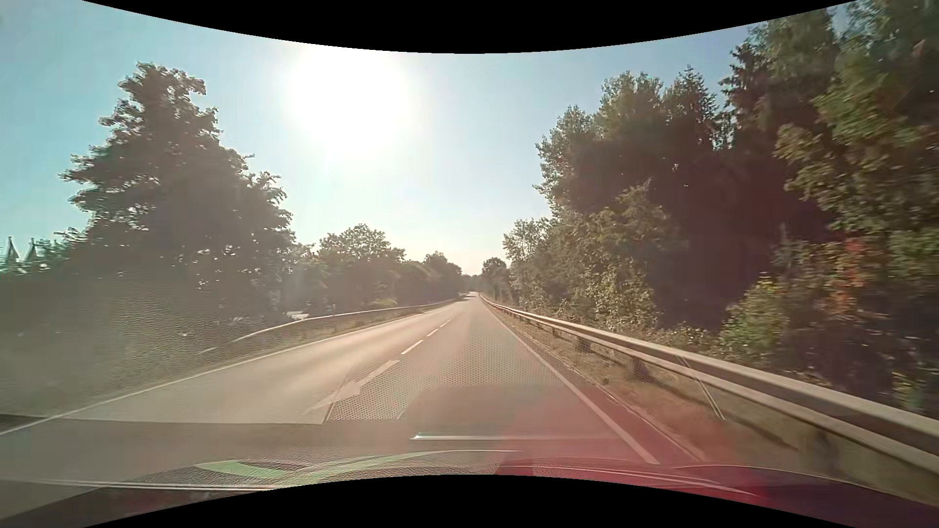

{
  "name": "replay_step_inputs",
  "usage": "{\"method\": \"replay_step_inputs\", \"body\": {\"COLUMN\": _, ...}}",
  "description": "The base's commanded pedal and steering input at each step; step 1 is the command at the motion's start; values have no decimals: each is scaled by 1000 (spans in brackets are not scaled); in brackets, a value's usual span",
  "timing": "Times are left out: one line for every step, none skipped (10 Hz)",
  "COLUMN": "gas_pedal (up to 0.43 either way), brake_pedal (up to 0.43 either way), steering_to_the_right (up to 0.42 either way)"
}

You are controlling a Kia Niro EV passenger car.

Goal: Follow the waypoints while adhering to traffic rules and regulations

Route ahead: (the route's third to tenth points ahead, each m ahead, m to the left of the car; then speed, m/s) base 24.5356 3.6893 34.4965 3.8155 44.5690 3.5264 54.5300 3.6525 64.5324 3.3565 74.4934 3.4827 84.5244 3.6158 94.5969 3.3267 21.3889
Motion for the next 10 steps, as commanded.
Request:
{"method": "replay_step_inputs", "body": {"gas_pedal": 240, "brake_pedal": 0, "steering_to_the_right": -4}}
{"method": "replay_step_inputs", "body": {"gas_pedal": 240, "brake_pedal": 0, "steering_to_the_right": -3}}
{"method": "replay_step_inputs", "body": {"gas_pedal": 240, "brake_pedal": 0, "steering_to_the_right": -3}}
{"method": "replay_step_inputs", "body": {"gas_pedal": 228, "brake_pedal": 0, "steering_to_the_right": -3}}
{"method": "replay_step_inputs", "body": {"gas_pedal": 228, "brake_pedal": 0, "steering_to_the_right": -3}}
{"method": "replay_step_inputs", "body": {"gas_pedal": 228, "brake_pedal": 0, "steering_to_the_right": -3}}
{"method": "replay_step_inputs", "body": {"gas_pedal": 228, "brake_pedal": 0, "steering_to_the_right": -3}}
{"method": "replay_step_inputs", "body": {"gas_pedal": 228, "brake_pedal": 0, "steering_to_the_right": -3}}
{"method": "replay_step_inputs", "body": {"gas_pedal": 228, "brake_pedal": 0, "steering_to_the_right": -2}}
{"method": "replay_step_inputs", "body": {"gas_pedal": 228, "brake_pedal": 0, "steering_to_the_right": 0}}
